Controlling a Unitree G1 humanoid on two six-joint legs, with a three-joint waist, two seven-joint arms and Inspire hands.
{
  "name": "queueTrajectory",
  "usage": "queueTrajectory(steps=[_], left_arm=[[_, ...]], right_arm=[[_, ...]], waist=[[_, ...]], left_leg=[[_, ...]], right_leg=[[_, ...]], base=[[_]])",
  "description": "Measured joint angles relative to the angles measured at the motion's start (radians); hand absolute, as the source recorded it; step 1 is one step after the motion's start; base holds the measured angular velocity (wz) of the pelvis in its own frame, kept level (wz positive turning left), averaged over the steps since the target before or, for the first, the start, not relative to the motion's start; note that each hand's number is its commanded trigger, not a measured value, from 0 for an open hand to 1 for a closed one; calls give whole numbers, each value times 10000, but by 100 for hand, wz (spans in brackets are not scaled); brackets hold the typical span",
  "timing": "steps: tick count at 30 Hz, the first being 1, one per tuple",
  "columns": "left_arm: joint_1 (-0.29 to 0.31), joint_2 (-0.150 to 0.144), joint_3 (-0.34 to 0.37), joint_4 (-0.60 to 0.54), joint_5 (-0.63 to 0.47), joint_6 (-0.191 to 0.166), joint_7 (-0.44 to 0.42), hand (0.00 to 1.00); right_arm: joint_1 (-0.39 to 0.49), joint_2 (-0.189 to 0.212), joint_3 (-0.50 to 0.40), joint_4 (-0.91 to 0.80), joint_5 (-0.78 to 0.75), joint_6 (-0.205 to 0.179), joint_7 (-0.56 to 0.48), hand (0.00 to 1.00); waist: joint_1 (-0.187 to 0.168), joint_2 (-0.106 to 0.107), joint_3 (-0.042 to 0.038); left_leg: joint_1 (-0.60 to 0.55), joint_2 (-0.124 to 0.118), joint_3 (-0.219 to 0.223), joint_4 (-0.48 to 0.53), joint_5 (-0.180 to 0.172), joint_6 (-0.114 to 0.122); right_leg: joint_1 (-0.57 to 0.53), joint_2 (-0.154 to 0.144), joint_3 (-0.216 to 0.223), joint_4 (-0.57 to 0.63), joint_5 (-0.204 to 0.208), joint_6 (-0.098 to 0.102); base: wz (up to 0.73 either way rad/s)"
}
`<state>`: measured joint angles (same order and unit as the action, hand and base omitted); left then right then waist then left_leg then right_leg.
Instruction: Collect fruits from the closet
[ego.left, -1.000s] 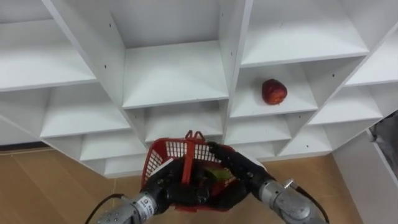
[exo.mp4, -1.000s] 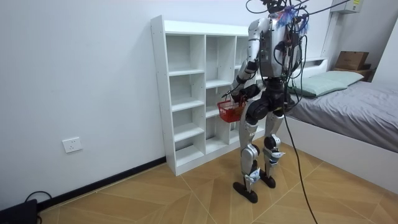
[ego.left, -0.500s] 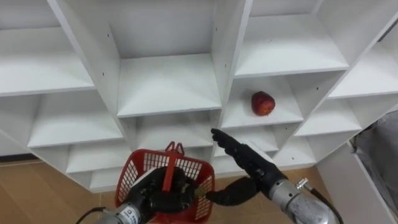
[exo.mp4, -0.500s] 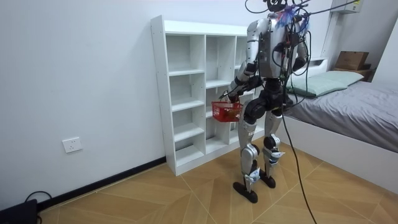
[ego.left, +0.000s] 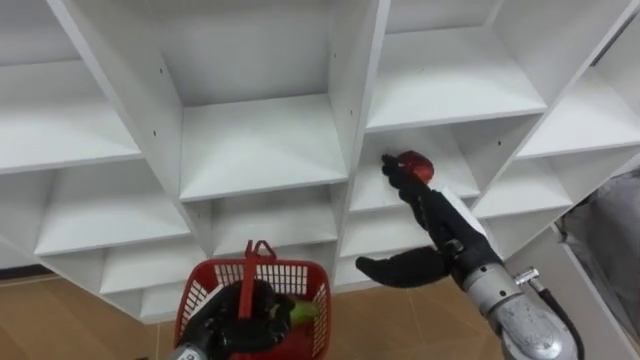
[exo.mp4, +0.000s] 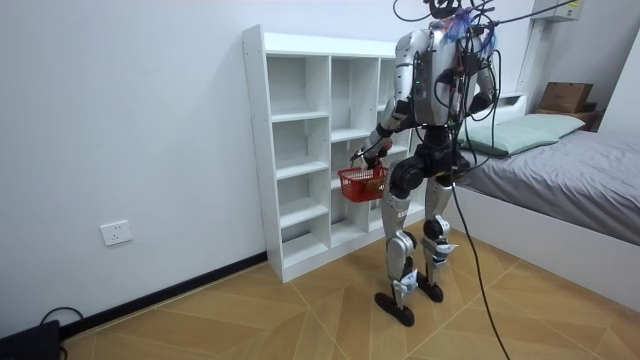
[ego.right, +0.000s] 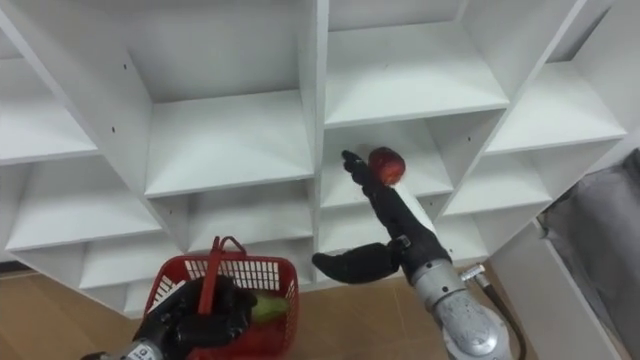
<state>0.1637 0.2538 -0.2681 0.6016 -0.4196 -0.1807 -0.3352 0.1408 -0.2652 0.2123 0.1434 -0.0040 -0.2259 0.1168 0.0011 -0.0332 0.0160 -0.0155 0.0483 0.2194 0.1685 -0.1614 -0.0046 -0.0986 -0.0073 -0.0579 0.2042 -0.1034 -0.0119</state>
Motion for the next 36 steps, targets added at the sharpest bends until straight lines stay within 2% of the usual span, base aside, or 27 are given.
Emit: queueTrajectory(steps=[9,14,22,31,36], left_arm=[[3,-6,-8,-15,-3,4,117,100],[3,-53,307,-68,20,4,111,100],[45,-49,380,-68,22,9,96,100],[149,32,392,-140,6,9,26,100],[279,82,417,-327,4,8,28,100]], right_arm=[[-11,-12,-11,15,-20,-3,-780,0],[9,-13,-62,19,-75,-3,-955,0],[17,-14,-331,133,-238,-3,-1560,0],[15,-5,-405,658,-223,-16,-1912,0],[6,-8,-407,1073,-232,-26,-2238,0]], waist=[[-127,-21,-6],[-253,-30,-26],[-272,-41,-38],[-271,-144,-106],[-275,-158,-97]], left_leg=[[77,-2,-81,1,-21,-2],[111,5,-80,0,-28,-14],[273,6,-77,-23,-32,-19],[476,19,-54,-16,-50,-29],[530,22,-58,-13,-54,-35]], right_leg=[[93,3,-5,1,-58,13],[123,20,1,-10,-61,5],[289,20,-2,-34,-69,2],[496,32,-5,-12,-92,-4],[556,34,-12,-17,-94,-5]], base=[[0],[0],[0],[0],[0]])
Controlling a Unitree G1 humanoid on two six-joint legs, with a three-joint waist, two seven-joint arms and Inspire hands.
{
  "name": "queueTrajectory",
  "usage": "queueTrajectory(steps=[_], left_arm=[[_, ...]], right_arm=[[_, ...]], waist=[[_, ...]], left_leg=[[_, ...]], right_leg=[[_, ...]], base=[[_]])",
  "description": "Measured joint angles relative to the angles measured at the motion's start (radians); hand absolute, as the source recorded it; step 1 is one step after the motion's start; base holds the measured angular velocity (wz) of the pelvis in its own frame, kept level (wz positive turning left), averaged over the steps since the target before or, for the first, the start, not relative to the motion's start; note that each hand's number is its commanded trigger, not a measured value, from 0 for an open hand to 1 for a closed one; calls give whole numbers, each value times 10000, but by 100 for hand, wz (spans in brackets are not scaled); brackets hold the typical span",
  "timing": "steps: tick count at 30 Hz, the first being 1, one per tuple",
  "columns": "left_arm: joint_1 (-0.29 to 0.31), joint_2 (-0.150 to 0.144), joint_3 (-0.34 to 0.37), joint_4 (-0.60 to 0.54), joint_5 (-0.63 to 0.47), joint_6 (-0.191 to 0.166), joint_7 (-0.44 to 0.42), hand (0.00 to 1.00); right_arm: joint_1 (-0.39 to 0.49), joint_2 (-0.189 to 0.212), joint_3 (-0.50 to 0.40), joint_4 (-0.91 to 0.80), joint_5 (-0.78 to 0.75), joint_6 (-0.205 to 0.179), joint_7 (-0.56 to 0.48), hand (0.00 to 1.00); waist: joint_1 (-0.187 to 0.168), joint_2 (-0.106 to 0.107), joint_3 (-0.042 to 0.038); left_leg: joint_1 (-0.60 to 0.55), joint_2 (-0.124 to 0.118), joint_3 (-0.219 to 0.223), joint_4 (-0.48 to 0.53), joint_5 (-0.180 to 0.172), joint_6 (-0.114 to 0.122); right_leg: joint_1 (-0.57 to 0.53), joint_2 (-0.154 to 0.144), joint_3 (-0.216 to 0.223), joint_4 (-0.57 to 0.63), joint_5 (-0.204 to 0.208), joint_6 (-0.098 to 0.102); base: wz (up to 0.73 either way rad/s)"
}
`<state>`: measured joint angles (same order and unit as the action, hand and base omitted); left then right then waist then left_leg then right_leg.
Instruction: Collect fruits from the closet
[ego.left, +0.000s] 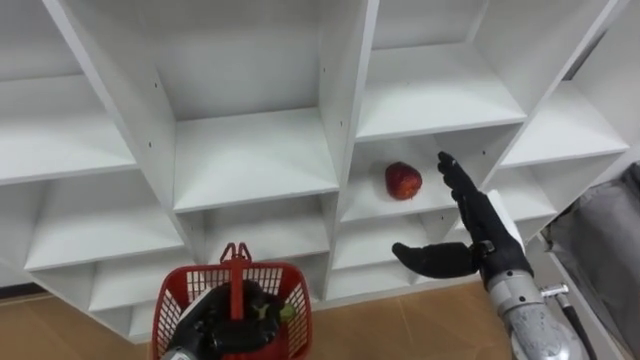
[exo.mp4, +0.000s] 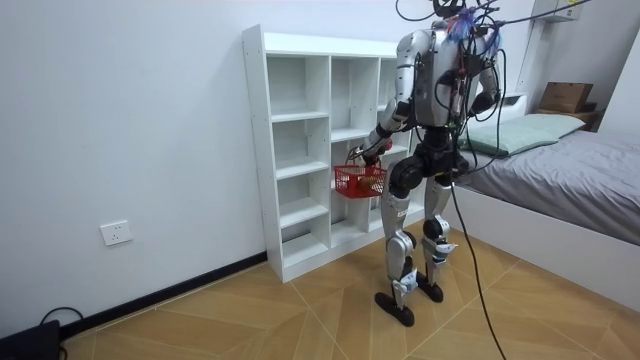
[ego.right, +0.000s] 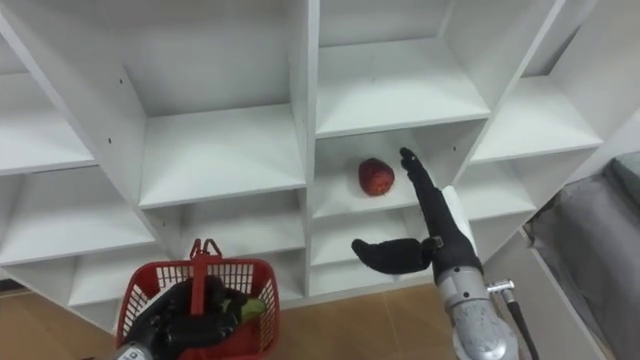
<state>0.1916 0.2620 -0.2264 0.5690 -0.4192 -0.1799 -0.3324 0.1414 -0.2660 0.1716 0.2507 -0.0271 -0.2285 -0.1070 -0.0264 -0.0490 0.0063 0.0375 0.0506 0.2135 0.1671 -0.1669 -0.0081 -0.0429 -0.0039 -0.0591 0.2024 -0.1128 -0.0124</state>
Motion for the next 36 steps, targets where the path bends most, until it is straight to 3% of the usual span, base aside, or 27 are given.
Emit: queueTrajectory(steps=[5,12,23,29,36], left_arm=[[1,-1,279,-60,14,-1,4,100],[-1,3,410,-60,48,-2,220,100],[3,-2,468,-60,227,-3,456,100],[15,-1,615,-93,603,0,348,100],[16,1,670,-155,985,6,193,100]], right_arm=[[-4,-2,-103,117,-4,-24,-231,0],[-8,-40,-413,345,130,-181,-702,0],[-270,-94,-446,1085,235,-238,-1335,0],[-669,-169,-505,1706,316,-276,-1325,0],[-770,-170,-791,1765,348,-274,-1320,0]], waist=[[1,12,16],[16,140,101],[58,128,89],[68,12,9],[75,-16,-9]], left_leg=[[3,7,5,2,-7,-3],[-16,25,-40,2,-33,-15],[-112,52,-246,4,-51,-58],[-287,36,-408,59,-50,-59],[-478,-2,-565,180,-49,-56]], right_leg=[[4,7,6,-5,-1,-1],[7,17,-29,-32,-15,-14],[73,20,-295,-186,-48,-62],[-16,-17,-469,-157,-110,-67],[-108,-78,-641,-136,-136,-53]], base=[[0],[1],[5],[8],[7]])
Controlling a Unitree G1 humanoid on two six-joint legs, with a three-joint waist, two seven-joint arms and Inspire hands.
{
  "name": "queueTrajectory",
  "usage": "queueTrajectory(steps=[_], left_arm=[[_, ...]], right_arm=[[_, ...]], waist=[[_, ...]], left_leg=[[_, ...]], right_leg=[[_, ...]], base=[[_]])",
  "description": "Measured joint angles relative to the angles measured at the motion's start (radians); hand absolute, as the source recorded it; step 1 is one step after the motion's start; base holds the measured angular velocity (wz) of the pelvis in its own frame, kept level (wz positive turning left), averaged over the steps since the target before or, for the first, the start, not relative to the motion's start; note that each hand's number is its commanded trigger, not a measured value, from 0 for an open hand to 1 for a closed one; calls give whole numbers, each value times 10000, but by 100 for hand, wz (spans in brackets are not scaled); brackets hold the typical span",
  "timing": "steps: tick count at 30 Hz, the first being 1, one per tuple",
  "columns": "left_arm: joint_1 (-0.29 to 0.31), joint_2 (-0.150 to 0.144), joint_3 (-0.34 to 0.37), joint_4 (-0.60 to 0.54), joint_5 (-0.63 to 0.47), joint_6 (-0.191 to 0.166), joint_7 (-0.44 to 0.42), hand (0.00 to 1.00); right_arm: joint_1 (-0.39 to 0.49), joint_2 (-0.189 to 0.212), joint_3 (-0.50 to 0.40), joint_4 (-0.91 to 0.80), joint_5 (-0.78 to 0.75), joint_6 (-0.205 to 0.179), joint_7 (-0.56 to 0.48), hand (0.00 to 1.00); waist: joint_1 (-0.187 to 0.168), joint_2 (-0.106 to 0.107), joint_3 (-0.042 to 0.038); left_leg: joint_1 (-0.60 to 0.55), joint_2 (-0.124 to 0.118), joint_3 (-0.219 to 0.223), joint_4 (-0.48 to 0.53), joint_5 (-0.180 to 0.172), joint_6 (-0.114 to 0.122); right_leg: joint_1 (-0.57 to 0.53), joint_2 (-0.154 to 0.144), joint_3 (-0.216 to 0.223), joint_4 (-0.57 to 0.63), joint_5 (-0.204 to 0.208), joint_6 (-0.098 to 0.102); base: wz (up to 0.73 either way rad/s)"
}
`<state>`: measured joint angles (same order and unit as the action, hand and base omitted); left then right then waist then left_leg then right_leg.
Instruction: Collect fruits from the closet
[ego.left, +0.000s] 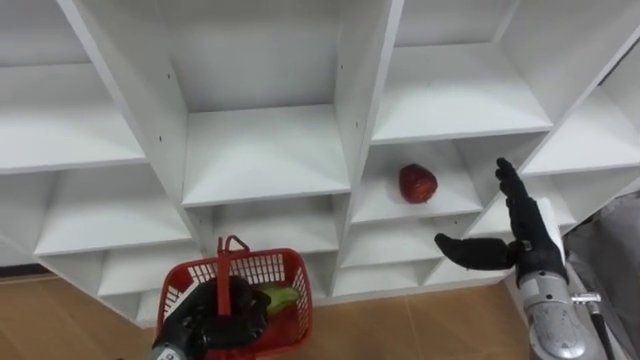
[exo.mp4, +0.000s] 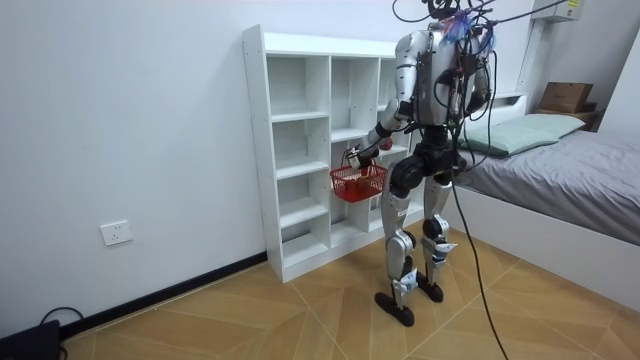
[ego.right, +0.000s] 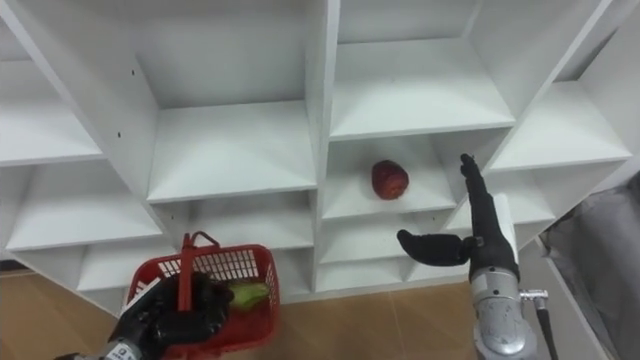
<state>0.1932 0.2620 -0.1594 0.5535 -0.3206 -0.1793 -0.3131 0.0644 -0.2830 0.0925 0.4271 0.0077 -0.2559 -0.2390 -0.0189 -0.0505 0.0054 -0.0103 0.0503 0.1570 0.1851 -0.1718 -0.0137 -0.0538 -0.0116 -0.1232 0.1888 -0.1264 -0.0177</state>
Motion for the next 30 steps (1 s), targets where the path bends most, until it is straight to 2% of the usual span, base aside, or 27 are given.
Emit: queueTrajectory(steps=[3,6,10,14,18,19,23,26,30], left_arm=[[27,0,1,-42,1,3,-88,100],[25,3,16,-49,42,2,-93,100],[24,5,9,-38,75,2,-202,100],[-33,30,9,183,31,3,-237,100],[-36,31,-6,270,20,7,-343,100],[-37,30,-9,273,35,40,-403,100],[-64,28,-22,336,96,81,-450,100],[-92,24,-32,375,103,273,-515,100],[-224,37,-65,378,100,346,-627,100]], right_arm=[[-117,1,0,189,-4,0,34,0],[-712,-17,-3,1021,-85,0,63,0],[-1307,-282,-3,1695,-124,-41,121,0],[-1815,-616,-1,1952,-94,-42,110,0],[-2109,-621,-9,2018,-130,-47,99,0],[-2126,-621,-8,2063,-117,-49,99,0],[-2278,-621,35,2549,-234,-46,145,0],[-2757,-620,35,3247,-452,-32,345,0],[-3375,-620,46,3688,-460,-26,345,0]], waist=[[-4,-3,1],[17,-35,-4],[63,-38,0],[309,7,41],[361,46,127],[480,69,151],[782,122,183],[839,148,207],[885,154,234]], left_leg=[[-60,-11,-46,32,0,1],[-274,-14,-77,135,0,3],[-662,-13,-253,389,0,3],[-844,-19,-323,522,0,3],[-1222,-50,-544,685,0,3],[-1364,-53,-578,758,0,3],[-1847,-66,-733,919,3,-1],[-2154,-84,-828,1079,11,-9],[-2576,-112,-898,1220,14,-10]], right_leg=[[-24,-16,-38,2,-5,4],[-206,-41,-93,116,-22,-5],[-426,-64,-267,176,-33,-27],[-595,-116,-371,375,-125,-56],[-912,-191,-603,525,-207,-76],[-1038,-224,-695,598,-224,-87],[-1486,-263,-804,897,-293,-136],[-1774,-317,-898,1062,-363,-164],[-2207,-411,-939,1284,-424,-180]], base=[[5],[4],[13],[6],[16],[16],[11],[10],[5]])
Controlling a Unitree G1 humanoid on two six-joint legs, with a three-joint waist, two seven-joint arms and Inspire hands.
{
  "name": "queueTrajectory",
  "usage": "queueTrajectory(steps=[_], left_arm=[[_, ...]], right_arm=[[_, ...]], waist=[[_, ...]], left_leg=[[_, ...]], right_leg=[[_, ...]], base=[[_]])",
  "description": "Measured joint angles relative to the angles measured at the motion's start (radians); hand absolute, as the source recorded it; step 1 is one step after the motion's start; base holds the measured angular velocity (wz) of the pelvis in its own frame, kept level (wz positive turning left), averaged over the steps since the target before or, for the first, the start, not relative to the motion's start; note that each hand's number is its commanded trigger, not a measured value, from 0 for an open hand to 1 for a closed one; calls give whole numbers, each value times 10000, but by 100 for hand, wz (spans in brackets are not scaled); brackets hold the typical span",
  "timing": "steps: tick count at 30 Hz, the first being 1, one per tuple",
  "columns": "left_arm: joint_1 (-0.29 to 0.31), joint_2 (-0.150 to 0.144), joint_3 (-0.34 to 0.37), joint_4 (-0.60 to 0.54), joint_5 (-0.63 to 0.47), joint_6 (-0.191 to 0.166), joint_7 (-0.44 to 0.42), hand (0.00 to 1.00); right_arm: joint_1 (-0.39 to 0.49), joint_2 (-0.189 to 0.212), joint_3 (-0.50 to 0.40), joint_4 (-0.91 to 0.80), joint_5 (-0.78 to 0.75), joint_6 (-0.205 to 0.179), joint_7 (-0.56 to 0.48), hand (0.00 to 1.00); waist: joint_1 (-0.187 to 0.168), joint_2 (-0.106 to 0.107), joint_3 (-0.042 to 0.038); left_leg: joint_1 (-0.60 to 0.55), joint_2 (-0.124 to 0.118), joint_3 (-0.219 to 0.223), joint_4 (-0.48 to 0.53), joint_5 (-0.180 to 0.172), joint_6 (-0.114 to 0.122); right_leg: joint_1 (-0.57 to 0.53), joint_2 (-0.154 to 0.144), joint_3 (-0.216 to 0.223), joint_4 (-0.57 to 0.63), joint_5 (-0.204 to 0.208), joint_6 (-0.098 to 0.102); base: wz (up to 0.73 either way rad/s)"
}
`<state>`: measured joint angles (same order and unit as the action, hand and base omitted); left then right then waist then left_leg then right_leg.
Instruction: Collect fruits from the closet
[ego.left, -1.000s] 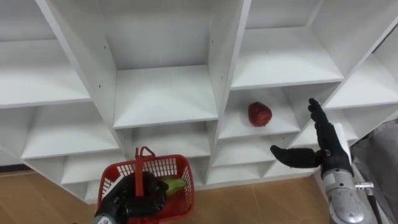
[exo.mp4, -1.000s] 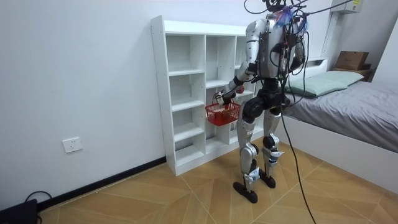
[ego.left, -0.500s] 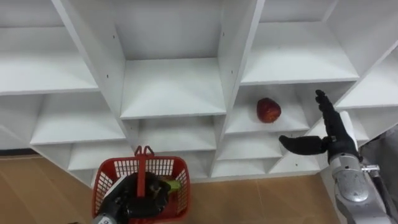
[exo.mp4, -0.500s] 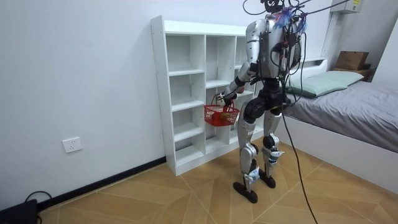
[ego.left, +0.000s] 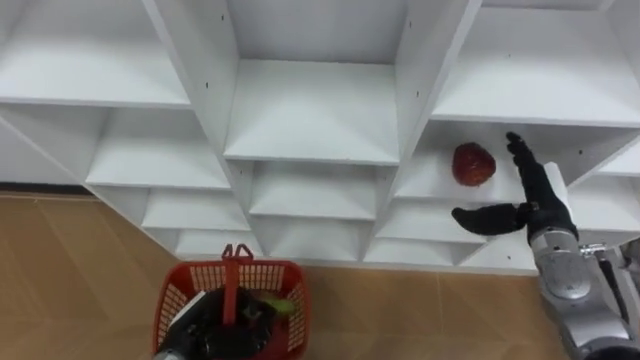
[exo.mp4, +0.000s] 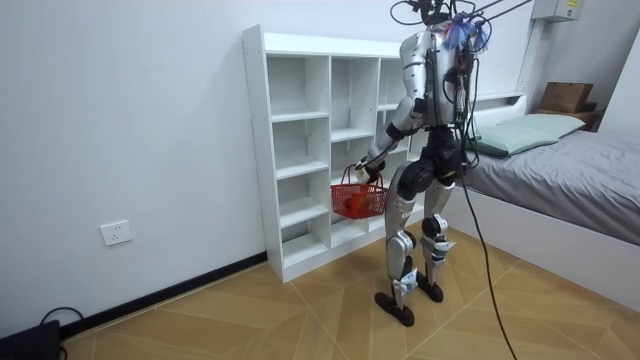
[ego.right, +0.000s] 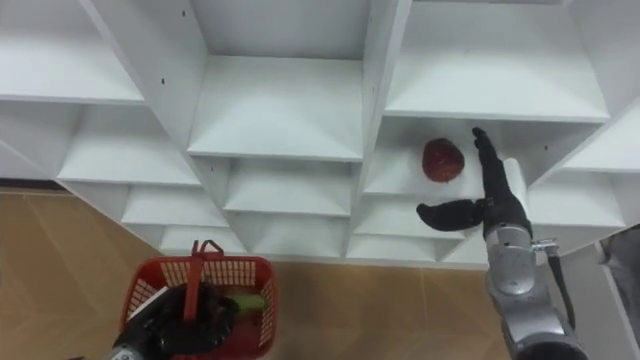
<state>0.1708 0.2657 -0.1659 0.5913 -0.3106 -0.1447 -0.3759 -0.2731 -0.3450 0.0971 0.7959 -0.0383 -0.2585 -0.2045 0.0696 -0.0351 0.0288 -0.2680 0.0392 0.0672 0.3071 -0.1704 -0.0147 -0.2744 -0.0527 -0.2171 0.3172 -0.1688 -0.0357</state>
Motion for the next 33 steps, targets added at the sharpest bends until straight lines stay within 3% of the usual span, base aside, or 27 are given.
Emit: queueTrajectory(steps=[5,9,20,33], left_arm=[[-257,20,-138,210,-7,167,27,100],[-471,20,-215,361,-39,189,115,100],[-1382,4,-647,1449,-24,181,166,100],[-1545,-4,-844,1626,16,372,236,100]], right_arm=[[-431,-1,5,351,-183,198,-22,0],[-871,-11,-5,630,-428,341,-215,0],[-1448,-15,-8,1012,-525,335,-839,0],[-2198,-59,-19,1341,-1431,552,-1584,0]], waist=[[92,-20,12],[164,-116,76],[172,-202,127],[153,-280,165]], left_leg=[[-383,-2,-55,109,2,2],[-704,-3,-16,103,24,6],[-1313,-28,-11,59,89,15],[-1605,-66,-4,21,148,30]], right_leg=[[-314,-10,-54,115,-4,-10],[-704,-51,-41,241,-3,-13],[-1352,-108,-97,348,4,-28],[-1685,-153,-79,419,14,-39]], base=[[3],[0],[0],[0]])
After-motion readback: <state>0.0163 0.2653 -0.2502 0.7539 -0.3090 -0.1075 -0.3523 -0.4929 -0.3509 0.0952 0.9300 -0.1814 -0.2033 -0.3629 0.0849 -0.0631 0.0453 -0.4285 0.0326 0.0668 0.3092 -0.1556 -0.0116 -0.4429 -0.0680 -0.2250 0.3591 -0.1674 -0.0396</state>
